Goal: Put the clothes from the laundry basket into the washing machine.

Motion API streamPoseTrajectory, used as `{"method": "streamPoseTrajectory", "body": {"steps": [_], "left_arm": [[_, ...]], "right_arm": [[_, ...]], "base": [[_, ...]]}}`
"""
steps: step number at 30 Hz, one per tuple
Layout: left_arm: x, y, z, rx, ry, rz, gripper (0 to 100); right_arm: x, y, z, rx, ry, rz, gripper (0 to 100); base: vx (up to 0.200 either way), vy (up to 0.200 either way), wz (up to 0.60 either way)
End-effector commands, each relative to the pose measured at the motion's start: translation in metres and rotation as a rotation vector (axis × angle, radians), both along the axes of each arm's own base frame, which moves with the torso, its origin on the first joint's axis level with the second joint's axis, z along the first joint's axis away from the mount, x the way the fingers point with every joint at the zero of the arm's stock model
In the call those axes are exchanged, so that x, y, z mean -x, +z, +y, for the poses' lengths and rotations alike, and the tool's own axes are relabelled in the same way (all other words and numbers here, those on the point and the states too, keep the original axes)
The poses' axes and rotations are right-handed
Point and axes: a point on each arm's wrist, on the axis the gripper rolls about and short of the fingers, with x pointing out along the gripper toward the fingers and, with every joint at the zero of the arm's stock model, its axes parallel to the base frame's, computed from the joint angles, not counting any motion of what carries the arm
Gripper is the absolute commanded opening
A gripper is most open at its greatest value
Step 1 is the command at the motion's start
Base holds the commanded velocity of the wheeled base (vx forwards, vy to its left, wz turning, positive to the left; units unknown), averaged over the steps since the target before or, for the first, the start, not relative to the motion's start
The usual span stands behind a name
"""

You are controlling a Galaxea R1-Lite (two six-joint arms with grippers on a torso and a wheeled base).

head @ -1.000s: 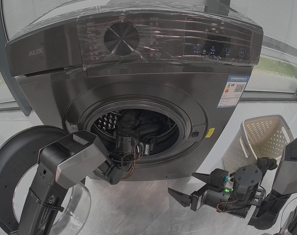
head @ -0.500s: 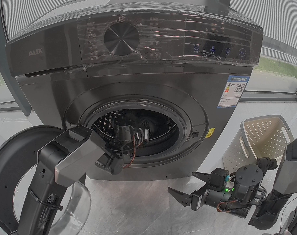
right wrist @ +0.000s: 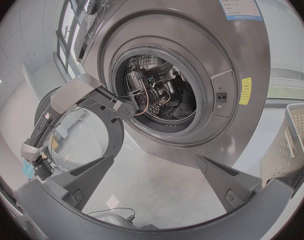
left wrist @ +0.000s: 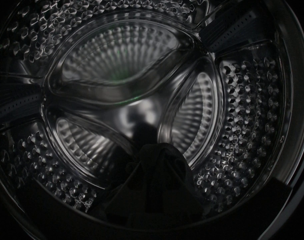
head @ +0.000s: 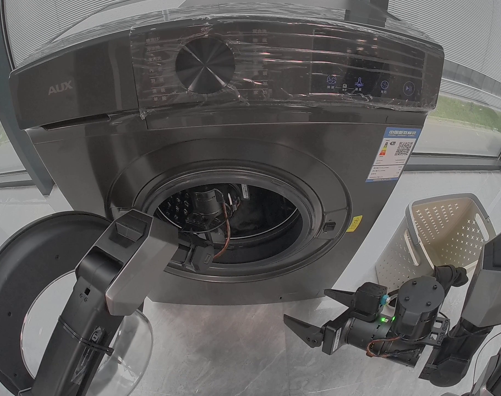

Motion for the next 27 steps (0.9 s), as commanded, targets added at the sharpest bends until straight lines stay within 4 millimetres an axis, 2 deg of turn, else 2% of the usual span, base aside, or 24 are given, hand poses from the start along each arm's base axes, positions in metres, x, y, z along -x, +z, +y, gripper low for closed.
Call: {"method": "streamPoseTrajectory", "body": {"steps": [1,3,4,11,13,19,20,21,23,25,26,27], "left_arm": [[-0.002,-0.015,0.000,-0.010,0.002,0.022,0],[-0.002,-0.016,0.000,-0.011,0.002,0.023,0],[-0.002,-0.015,0.000,-0.011,0.002,0.023,100],[0.007,-0.020,-0.004,-0.003,-0.015,0.059,100],[0.015,-0.015,-0.008,-0.007,-0.029,0.066,100],[0.059,-0.001,-0.013,-0.036,-0.077,0.113,100],[0.060,0.000,-0.012,-0.038,-0.077,0.114,100],[0.078,0.005,-0.012,-0.050,-0.095,0.133,100],[0.103,0.008,-0.010,-0.068,-0.119,0.164,100],[0.116,0.009,-0.008,-0.076,-0.133,0.175,100],[0.136,0.010,-0.007,-0.086,-0.156,0.188,100],[0.146,0.009,-0.005,-0.093,-0.166,0.196,100]], "right_arm": [[0.000,0.000,0.000,0.000,0.000,-0.002,100],[0.000,0.000,0.000,-0.001,0.000,-0.001,100],[0.000,0.000,0.000,0.000,0.002,0.000,100],[0.001,0.002,-0.001,-0.005,0.000,-0.004,100],[0.001,0.002,-0.001,-0.005,0.000,-0.004,100],[0.002,0.001,-0.003,0.003,-0.003,0.001,100],[0.002,0.001,-0.003,0.003,-0.003,0.001,100],[0.003,0.001,-0.004,0.003,-0.003,0.001,100],[0.006,0.005,-0.007,0.001,-0.001,-0.003,100],[0.007,0.005,-0.008,0.001,-0.001,-0.003,100],[0.009,0.007,-0.009,-0.001,0.006,-0.005,100],[0.011,0.009,-0.010,-0.005,0.010,-0.010,100]], "base": [[0.000,0.000,0.00],[0.000,0.000,0.00],[0.000,0.000,0.00],[0.000,0.000,0.00],[0.000,0.000,0.00],[0.000,0.000,0.00],[0.000,0.000,0.00],[0.000,0.000,0.00],[0.000,0.000,0.00],[0.000,0.000,0.00],[0.000,0.000,0.00],[0.000,0.000,0.00]]}}
